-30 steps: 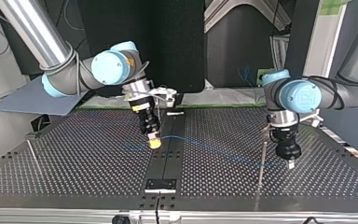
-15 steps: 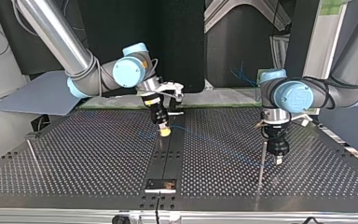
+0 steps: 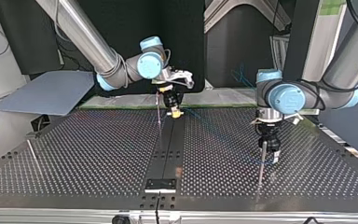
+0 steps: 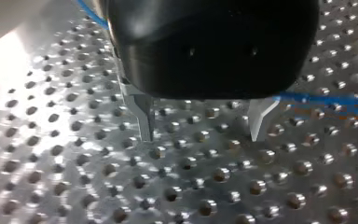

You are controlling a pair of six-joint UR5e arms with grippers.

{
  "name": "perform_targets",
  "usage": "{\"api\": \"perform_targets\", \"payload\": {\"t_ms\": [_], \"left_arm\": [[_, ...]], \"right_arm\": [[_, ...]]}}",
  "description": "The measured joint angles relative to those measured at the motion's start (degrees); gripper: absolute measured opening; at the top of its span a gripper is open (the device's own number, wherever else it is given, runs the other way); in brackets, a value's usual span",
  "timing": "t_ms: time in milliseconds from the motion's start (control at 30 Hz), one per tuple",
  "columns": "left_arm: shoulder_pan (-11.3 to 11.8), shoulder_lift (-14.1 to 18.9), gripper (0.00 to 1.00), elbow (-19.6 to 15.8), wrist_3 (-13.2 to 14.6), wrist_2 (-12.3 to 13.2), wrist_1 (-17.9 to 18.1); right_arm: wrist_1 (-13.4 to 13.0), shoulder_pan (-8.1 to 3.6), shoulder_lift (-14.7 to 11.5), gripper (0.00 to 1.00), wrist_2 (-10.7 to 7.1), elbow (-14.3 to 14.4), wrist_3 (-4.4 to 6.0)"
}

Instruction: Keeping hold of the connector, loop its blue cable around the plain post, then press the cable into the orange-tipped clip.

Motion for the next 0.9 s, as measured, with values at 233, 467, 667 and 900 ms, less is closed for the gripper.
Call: {"api": "perform_targets", "payload": {"t_ms": [233,467,667,900], "left_arm": [[0.01,-0.35,0.98,0.02,-1.70,0.57,-0.05],[-0.08,-0.37,0.98,0.02,-1.88,0.61,-0.40],[-0.18,-0.37,0.98,0.02,-1.89,0.63,-0.45],[-0.29,-0.37,0.98,0.03,-1.89,0.60,-0.73]], "right_arm": [[-3.89,0.65,3.91,0.00,1.58,2.36,0.28],[-7.44,1.20,7.81,0.00,3.86,3.54,1.03],[-10.28,1.53,11.24,0.00,6.78,3.61,2.08],[-13.84,1.61,15.06,0.00,9.47,3.61,4.08]]}}
